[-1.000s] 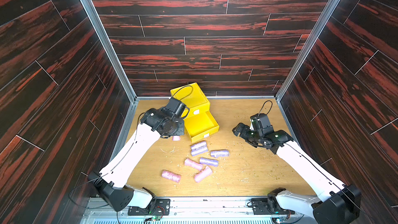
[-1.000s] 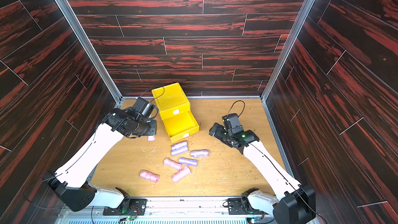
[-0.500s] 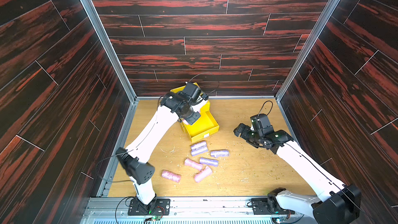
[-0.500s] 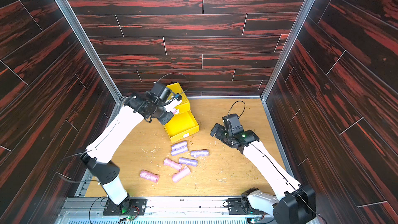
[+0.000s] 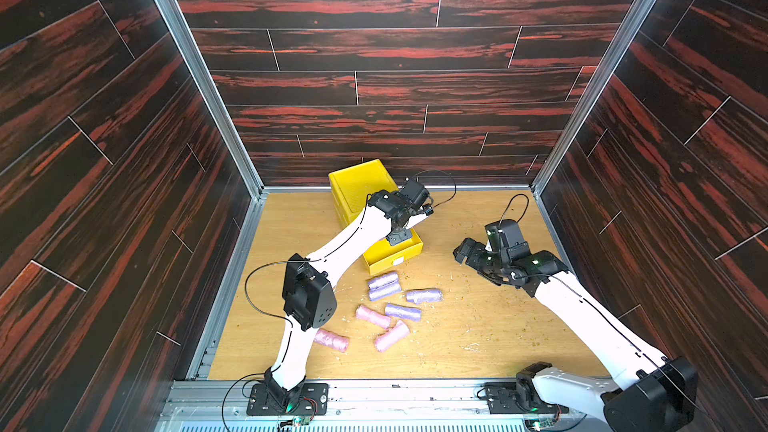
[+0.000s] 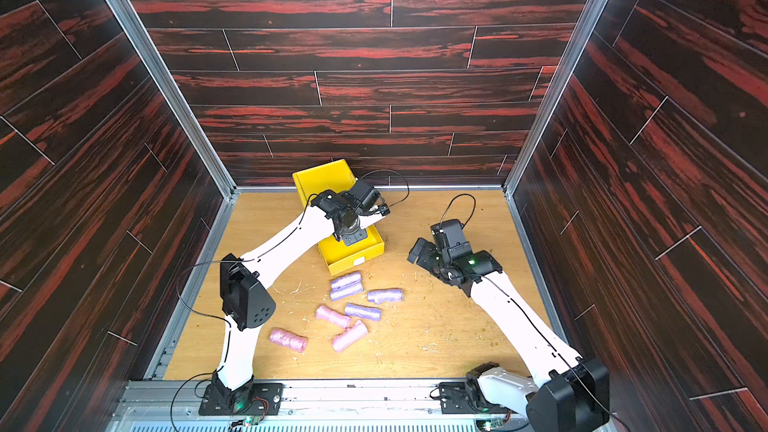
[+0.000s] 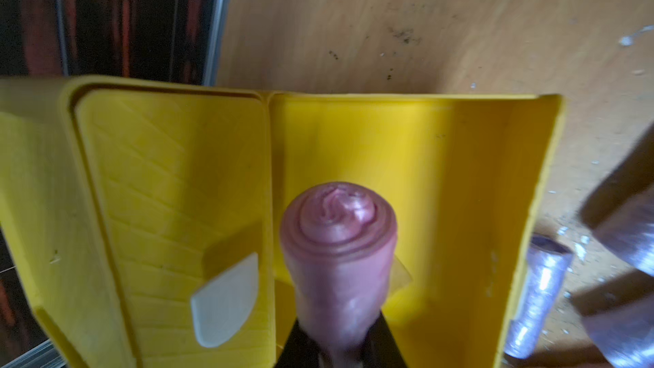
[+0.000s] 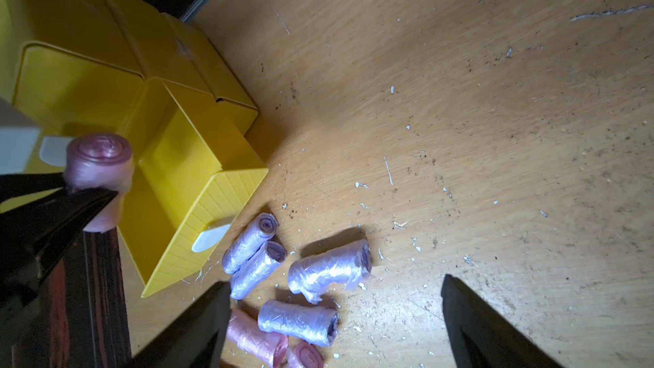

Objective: Sort the rolls of trash bags by color and place them into the drawer
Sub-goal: Place the roll of trash bags in the drawer.

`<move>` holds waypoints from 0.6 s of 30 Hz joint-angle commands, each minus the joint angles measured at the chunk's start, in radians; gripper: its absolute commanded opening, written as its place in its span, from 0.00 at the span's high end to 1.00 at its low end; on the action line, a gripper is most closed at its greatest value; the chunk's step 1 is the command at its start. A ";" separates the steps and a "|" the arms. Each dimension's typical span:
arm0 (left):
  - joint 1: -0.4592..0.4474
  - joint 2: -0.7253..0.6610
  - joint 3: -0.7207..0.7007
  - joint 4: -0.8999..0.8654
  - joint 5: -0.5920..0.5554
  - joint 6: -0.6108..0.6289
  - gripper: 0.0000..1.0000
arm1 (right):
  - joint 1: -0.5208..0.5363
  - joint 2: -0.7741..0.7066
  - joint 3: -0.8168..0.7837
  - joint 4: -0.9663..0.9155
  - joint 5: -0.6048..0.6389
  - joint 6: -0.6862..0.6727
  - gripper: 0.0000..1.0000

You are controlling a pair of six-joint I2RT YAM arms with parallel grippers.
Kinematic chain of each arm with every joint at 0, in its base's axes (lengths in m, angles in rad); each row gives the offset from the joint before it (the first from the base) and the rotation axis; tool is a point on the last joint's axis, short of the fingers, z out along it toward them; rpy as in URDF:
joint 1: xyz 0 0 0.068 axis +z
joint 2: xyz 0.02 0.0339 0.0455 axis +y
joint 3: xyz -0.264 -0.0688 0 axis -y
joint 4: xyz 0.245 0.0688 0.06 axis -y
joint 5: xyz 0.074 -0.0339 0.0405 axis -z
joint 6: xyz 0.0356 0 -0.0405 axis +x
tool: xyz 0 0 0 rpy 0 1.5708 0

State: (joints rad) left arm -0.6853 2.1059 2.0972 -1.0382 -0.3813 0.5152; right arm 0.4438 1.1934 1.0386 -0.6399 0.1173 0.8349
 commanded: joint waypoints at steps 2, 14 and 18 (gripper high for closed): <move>0.003 0.002 -0.081 0.121 -0.149 0.065 0.82 | -0.005 -0.014 -0.001 -0.018 0.005 -0.011 0.03; 0.006 0.055 -0.161 0.206 -0.235 0.086 0.73 | -0.008 -0.006 -0.012 -0.007 -0.005 -0.010 0.03; 0.014 0.082 -0.154 0.209 -0.262 0.085 0.67 | -0.007 -0.008 -0.012 -0.009 -0.005 -0.011 0.03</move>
State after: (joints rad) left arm -0.6804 2.1677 1.9430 -0.8406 -0.5987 0.5957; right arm 0.4419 1.1931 1.0386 -0.6392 0.1158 0.8330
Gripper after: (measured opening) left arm 0.321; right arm 0.966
